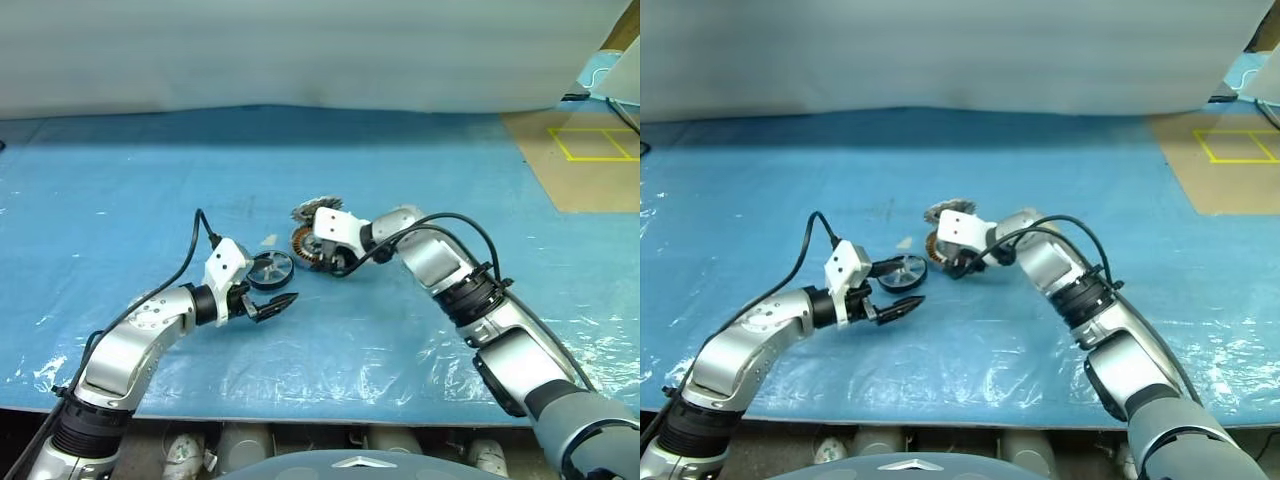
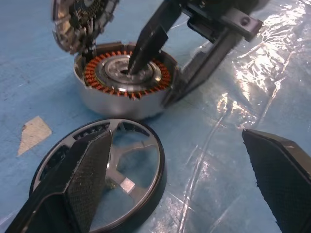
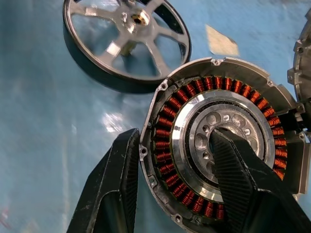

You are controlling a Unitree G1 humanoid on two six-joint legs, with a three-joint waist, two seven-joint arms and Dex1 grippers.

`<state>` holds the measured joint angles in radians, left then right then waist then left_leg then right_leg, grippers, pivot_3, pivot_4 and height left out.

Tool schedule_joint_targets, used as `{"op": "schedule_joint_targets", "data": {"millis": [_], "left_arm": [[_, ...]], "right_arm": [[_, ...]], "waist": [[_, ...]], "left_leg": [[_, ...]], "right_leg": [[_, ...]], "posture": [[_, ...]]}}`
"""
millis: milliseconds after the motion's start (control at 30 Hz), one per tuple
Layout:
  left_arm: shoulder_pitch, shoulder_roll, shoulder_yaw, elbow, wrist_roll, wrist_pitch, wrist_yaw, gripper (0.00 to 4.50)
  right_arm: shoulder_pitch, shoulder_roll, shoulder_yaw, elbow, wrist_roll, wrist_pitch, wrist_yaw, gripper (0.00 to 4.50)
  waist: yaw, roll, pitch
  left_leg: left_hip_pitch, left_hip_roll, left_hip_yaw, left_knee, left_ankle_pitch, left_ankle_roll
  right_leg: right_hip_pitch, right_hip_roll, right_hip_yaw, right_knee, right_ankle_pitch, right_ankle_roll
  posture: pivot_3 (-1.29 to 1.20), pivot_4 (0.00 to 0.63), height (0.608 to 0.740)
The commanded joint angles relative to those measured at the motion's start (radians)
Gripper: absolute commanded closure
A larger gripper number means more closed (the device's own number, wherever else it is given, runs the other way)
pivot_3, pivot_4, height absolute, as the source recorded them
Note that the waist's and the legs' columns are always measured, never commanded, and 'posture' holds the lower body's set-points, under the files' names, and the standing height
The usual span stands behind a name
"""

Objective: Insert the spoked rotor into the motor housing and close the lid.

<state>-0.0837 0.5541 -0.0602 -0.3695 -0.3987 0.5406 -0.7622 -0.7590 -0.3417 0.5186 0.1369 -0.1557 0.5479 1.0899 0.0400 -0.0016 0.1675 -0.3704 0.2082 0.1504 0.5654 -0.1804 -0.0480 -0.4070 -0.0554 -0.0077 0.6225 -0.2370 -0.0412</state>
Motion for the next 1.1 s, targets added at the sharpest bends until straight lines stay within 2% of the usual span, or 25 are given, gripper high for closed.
{"op": "schedule_joint_targets", "data": {"millis": [33,433,467,667,867,967,1100], "left_arm": [[0.003,0.02,0.036,-0.029,-0.012,-0.023,-0.011,0.0],[-0.007,0.028,0.039,-0.03,-0.019,-0.008,-0.014,0.0],[-0.009,0.028,0.038,-0.029,-0.019,-0.008,-0.015,0.0],[-0.012,0.031,0.041,-0.024,-0.024,-0.009,-0.018,0.0],[-0.013,0.034,0.033,-0.007,-0.024,-0.019,-0.031,0.0],[-0.023,0.033,0.037,-0.001,-0.028,-0.021,-0.036,0.0],[-0.025,0.038,0.042,0.007,-0.027,-0.032,-0.048,0.0]], "right_arm": [[0.046,0.028,0.033,-0.087,0.015,0.092,-0.013,2.62],[0.086,0.016,0.063,-0.186,-0.002,0.224,-0.091,2.62],[0.088,0.012,0.064,-0.19,-0.002,0.229,-0.096,1.91],[0.104,-0.045,0.021,-0.291,0.015,0.262,-0.104,0.01],[0.092,-0.128,-0.062,-0.465,0.103,0.373,-0.079,0.01],[0.118,-0.141,-0.192,-0.544,0.191,0.466,-0.092,0.01],[0.298,-0.141,-0.468,-0.604,0.346,0.416,-0.105,0.01]], "waist": [[0.001,0.0,0.0],[0.004,0.0,0.0],[0.004,0.0,0.0],[0.011,0.0,0.0],[0.013,0.0,0.0],[0.009,0.001,0.001],[0.022,0.0,0.0]], "left_leg": [[0.0,0.0,0.0,0.0,0.0,0.0],[0.001,-0.001,0.0,-0.001,0.0,0.0],[0.001,-0.001,0.0,-0.001,0.0,0.0],[0.001,-0.001,0.0,-0.001,0.0,0.0],[0.001,-0.001,0.0,-0.001,0.0,0.0],[0.001,-0.001,0.0,-0.002,0.0,-0.001],[0.001,-0.001,0.0,-0.003,0.0,-0.001]], "right_leg": [[0.0,0.0,0.0,0.0,0.0,0.0],[0.001,0.0,0.0,-0.001,0.0,0.0],[0.001,0.0,0.0,-0.001,0.0,0.0],[0.001,-0.001,0.0,-0.001,0.0,0.0],[0.001,-0.001,0.001,-0.001,0.0,0.0],[0.0,0.0,0.001,-0.001,0.0,0.0],[0.001,0.0,0.001,-0.003,0.0,0.0]], "posture": [[0.0,0.15,0.74],[0.0,0.15,0.74],[0.0,0.15,0.74],[0.0,0.15,0.74],[0.0,0.15,0.74],[0.0,0.15,0.74],[0.0,0.15,0.74]]}}
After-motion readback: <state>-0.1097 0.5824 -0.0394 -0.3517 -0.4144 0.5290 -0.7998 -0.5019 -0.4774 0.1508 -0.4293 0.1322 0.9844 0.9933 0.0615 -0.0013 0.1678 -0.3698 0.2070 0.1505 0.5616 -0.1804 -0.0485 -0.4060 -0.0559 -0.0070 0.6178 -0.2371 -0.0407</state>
